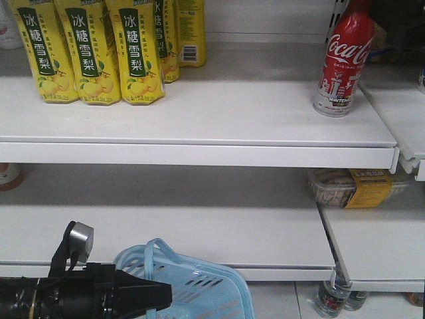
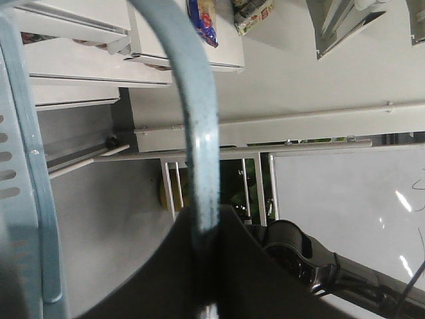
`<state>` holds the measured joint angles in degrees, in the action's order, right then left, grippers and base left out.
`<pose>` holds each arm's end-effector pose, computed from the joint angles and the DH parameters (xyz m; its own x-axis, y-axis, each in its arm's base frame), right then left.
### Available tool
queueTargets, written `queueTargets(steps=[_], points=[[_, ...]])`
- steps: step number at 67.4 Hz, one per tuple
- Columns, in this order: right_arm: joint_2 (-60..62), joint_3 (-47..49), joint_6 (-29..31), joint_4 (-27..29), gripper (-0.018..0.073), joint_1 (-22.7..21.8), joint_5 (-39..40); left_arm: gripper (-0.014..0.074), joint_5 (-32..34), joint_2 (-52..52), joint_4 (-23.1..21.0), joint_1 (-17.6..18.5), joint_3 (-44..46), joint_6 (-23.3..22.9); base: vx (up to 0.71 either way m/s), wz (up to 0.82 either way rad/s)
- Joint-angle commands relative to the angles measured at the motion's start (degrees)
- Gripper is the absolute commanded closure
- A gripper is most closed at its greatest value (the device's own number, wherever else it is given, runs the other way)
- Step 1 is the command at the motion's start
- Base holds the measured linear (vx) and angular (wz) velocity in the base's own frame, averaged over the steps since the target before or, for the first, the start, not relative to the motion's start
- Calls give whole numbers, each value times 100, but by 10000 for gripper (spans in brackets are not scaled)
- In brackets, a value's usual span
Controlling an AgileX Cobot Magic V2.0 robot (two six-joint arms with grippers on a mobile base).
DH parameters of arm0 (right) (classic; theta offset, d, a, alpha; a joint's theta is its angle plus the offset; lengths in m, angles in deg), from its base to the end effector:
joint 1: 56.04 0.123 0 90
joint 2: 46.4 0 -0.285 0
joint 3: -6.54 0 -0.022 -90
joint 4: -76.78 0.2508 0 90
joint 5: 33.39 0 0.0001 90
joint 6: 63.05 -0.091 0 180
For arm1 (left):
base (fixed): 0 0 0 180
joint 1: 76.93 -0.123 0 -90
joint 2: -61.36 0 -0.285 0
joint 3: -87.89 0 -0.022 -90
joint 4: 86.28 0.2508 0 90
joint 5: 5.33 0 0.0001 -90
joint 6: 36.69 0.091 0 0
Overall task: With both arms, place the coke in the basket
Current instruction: 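Move the open right gripper around the red Coca-Cola bottle, then close the right gripper on the bottle neck and lift it off the shelf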
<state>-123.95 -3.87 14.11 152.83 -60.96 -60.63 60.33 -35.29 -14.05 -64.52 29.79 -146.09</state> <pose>0.2721 0.0172 0.4250 -0.0697 -0.0374 -0.9969 -0.3678 0.9298 -0.0092 0.1772 -0.1198 0.1654 -0.9725 -0.2143 -0.0916 0.0316 0.2683 -0.9628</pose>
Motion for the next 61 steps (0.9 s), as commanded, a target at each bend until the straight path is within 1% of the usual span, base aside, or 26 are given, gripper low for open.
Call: queueTargets(steps=[1, 8, 14, 26, 34, 39, 51, 61], points=[[60, 199, 257, 427, 122, -10, 56, 603, 1309, 197, -353, 5, 75, 50, 0, 0], [25, 199, 516, 698, 122, -10, 45, 603, 1309, 197, -353, 5, 75, 50, 0, 0], [0, 199, 614, 866, 122, -10, 24, 603, 1309, 197, -353, 5, 75, 50, 0, 0], [-152, 199, 630, 891, 122, -10, -38, 603, 1309, 197, -353, 5, 75, 50, 0, 0], [-245, 199, 659, 1009, 122, -10, -90, 603, 1309, 197, -353, 5, 75, 50, 0, 0], [-301, 199, 792, 1156, 122, -10, -132, 603, 1309, 197, -353, 5, 75, 50, 0, 0], [-389, 199, 1246, 1773, 122, -10, -337, 603, 1309, 197, -353, 5, 75, 50, 0, 0], [-530, 327, 1338, 1890, 122, -10, -166, 603, 1309, 197, -353, 5, 75, 50, 0, 0]])
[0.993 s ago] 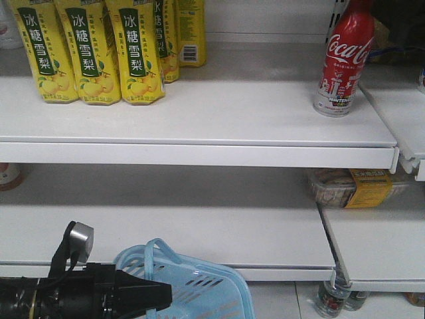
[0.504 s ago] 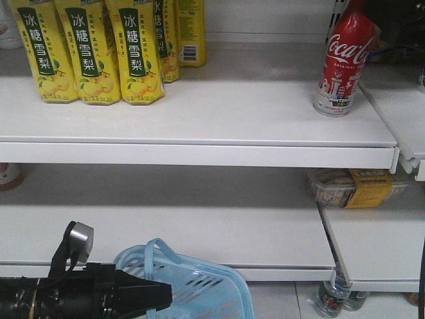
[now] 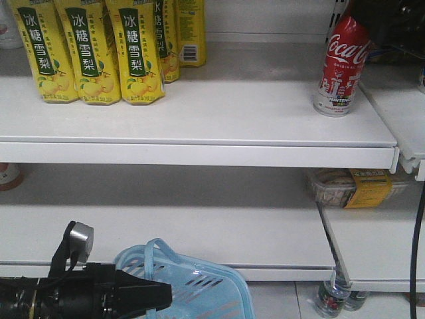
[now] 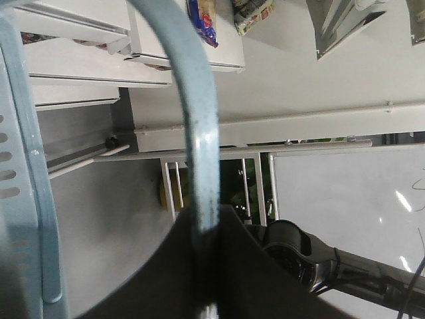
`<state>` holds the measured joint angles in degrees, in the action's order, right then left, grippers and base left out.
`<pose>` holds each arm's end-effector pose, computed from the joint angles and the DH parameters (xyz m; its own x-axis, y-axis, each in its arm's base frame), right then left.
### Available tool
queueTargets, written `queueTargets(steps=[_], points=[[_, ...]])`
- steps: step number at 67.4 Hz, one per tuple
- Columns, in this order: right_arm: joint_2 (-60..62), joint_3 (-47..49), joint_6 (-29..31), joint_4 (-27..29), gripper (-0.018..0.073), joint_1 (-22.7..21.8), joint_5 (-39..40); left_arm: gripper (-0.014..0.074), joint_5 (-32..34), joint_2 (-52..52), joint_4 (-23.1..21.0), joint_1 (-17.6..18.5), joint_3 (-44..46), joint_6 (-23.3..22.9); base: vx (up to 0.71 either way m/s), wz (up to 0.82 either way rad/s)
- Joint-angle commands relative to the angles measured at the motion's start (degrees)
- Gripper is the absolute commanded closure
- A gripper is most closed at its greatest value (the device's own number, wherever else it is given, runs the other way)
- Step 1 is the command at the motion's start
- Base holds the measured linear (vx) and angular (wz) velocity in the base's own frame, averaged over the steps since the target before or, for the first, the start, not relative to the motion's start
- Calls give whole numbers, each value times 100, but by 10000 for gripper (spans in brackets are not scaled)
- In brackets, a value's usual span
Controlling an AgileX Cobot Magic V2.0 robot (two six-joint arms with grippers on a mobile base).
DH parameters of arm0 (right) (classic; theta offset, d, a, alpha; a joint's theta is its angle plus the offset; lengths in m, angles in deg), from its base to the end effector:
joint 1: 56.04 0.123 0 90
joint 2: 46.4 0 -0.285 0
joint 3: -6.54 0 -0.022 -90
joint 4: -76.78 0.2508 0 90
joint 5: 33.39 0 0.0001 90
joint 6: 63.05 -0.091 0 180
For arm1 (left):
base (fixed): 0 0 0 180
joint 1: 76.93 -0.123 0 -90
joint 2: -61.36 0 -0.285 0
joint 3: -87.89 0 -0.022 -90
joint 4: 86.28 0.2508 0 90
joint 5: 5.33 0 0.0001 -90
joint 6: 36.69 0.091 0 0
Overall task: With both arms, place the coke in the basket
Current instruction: 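Close the right gripper on the bottle neck and lift it off the shelf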
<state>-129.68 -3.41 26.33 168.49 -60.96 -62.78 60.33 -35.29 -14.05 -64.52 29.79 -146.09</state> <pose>0.3002 0.0190 0.4107 -0.0580 0.0444 -0.9973 -0.4114 0.9092 0.0644 0.1772 -0.1198 0.1654 -0.9725 -0.2143 -0.0916 0.0316 0.2683 -0.9628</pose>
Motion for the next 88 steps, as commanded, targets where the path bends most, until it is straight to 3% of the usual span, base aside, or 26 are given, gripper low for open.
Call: queueTargets(steps=[1, 10, 26, 35, 44, 55, 71, 88], points=[[19, 315, 116, 324, 122, -10, 20, 603, 1309, 197, -353, 5, 75, 50, 0, 0], [-261, 600, 81, 324, 122, -10, -471, 603, 1309, 197, -353, 5, 75, 50, 0, 0], [-609, 892, -218, 311, 167, 3, -602, 603, 1309, 197, -353, 5, 75, 50, 0, 0], [-647, 875, -178, 100, 329, 216, -709, 603, 1309, 197, -353, 5, 75, 50, 0, 0], [-647, 875, -24, -16, 578, 461, -922, 603, 1309, 197, -353, 5, 75, 50, 0, 0], [-632, 875, -24, -68, 567, 448, -1608, 603, 1309, 197, -353, 5, 75, 50, 0, 0], [-248, 875, -141, -799, 564, 448, -2552, 603, 1309, 197, -353, 5, 75, 50, 0, 0], [611, 855, -686, -1251, 564, 448, -3021, 603, 1309, 197, -353, 5, 75, 50, 0, 0]])
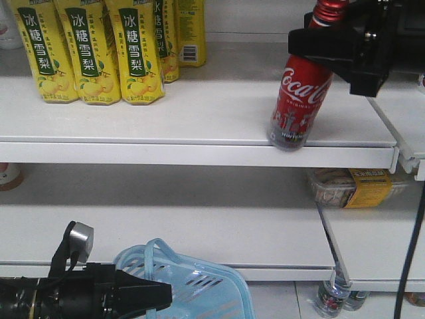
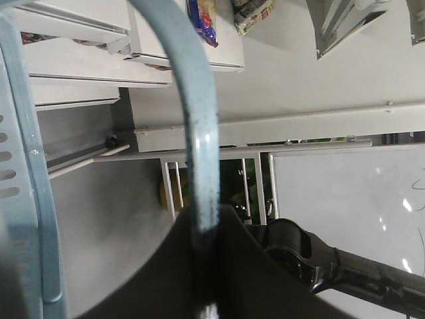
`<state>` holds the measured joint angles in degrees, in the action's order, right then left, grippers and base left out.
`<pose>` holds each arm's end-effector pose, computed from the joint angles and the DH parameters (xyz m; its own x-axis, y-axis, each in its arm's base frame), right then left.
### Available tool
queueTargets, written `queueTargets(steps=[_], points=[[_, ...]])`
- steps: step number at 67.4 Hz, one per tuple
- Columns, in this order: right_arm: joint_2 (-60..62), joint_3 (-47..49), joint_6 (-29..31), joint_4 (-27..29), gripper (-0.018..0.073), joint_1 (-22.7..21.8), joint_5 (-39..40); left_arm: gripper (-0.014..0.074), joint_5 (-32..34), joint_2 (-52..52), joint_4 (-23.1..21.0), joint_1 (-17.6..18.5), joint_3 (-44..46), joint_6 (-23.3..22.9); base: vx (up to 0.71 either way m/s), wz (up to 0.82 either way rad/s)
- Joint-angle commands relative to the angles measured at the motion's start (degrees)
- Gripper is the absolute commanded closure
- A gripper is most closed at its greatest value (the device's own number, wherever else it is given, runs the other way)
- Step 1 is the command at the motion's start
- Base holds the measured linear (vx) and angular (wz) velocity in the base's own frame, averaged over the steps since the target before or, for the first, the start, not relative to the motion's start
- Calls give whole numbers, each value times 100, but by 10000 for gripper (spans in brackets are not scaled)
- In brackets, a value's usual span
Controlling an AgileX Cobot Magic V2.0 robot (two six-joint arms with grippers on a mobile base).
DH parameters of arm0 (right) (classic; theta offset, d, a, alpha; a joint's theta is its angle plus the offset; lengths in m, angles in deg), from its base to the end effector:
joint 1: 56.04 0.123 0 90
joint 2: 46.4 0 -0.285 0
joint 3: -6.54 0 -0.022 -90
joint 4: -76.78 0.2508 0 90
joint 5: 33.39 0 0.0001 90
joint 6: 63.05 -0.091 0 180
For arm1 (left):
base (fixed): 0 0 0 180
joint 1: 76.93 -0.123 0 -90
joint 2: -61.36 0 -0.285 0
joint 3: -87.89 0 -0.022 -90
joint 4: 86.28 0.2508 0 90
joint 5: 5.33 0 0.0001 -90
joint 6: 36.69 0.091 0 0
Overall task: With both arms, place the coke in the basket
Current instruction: 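Close the right gripper on the bottle neck and lift it off the shelf, then lower the held bottle into the basket beside the left gripper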
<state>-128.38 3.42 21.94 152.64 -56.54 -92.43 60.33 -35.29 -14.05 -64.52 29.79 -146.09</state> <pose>0.2571 0.0735 0.4335 0.0071 -0.1999 -0.9798 -0.8431 0.5257 -0.1133 0.1772 -0.1198 0.1654 -0.9725 -0.2143 -0.0916 0.0316 0.2683 -0.9628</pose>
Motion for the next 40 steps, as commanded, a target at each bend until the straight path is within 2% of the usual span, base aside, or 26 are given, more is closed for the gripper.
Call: queueTargets(steps=[1, 7, 18, 33, 40], points=[[535, 172, -279, 328, 564, 7, -58, 603, 1309, 197, -353, 5, 75, 50, 0, 0], [884, 172, -510, 248, 564, 7, -58, 603, 1309, 197, -353, 5, 75, 50, 0, 0], [1359, 172, -951, -279, 564, 13, -265, 603, 1309, 197, -353, 5, 75, 50, 0, 0], [1517, 172, -1753, -363, 563, 13, -949, 603, 1309, 197, -353, 5, 75, 50, 0, 0], [1517, 172, -2206, -406, 563, 13, -1028, 603, 1309, 197, -353, 5, 75, 50, 0, 0]])
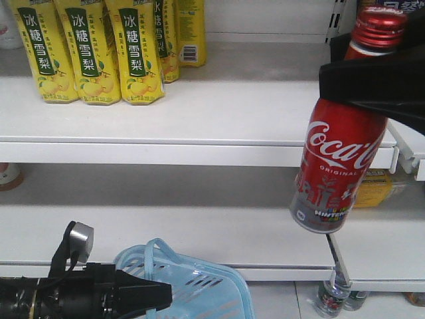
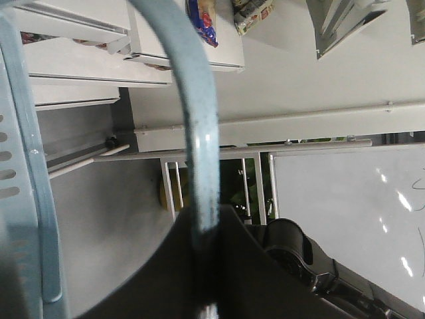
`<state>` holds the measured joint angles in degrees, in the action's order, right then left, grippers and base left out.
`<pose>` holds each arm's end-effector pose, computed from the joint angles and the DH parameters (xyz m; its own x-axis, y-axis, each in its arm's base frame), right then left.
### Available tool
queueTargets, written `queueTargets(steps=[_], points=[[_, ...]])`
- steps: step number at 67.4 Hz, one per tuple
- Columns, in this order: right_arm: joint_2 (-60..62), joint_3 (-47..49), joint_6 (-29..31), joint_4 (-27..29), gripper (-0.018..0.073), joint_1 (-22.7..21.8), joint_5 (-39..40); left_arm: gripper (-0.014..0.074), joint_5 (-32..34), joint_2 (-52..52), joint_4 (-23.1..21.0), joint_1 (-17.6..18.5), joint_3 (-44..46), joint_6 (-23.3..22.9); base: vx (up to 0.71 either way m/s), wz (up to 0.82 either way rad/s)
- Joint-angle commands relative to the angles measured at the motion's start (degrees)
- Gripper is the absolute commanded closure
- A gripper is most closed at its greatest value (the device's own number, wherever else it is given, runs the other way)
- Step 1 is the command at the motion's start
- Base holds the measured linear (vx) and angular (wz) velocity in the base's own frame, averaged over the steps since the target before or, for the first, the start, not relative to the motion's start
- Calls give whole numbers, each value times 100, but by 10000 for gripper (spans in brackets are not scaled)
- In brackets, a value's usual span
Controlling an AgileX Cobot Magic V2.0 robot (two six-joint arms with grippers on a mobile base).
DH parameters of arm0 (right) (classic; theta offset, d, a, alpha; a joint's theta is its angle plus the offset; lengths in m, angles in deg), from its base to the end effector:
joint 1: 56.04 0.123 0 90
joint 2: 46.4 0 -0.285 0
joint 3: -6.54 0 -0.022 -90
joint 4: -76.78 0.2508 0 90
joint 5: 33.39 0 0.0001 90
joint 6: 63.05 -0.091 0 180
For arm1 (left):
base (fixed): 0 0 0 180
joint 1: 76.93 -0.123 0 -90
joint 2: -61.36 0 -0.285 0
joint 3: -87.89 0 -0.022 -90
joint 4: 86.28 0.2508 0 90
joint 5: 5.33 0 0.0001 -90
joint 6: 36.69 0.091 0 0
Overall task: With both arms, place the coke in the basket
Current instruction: 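Lower the held bottle into the basket beside the left gripper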
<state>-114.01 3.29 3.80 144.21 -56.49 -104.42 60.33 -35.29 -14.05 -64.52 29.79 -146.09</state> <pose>0.1605 0.0782 0.4680 -0.0586 -0.2344 -0.9704 -0.8995 0.4340 -0.0505 0.1772 -0.1198 0.1654 -0.9725 -0.2143 -0.0916 0.0316 0.2683 -0.9628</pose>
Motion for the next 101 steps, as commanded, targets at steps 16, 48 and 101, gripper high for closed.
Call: queueTargets(steps=[16, 48, 101], points=[[-88, 185, -1182, 59, 563, 8, 599, 603, 1309, 197, -353, 5, 75, 50, 0, 0], [-1361, 185, -1441, -1118, 563, 1961, 729, 603, 1309, 197, -353, 5, 75, 50, 0, 0], [-2360, -1935, -1718, -1472, 563, 2687, 2922, 603, 1309, 197, -353, 5, 75, 50, 0, 0]])
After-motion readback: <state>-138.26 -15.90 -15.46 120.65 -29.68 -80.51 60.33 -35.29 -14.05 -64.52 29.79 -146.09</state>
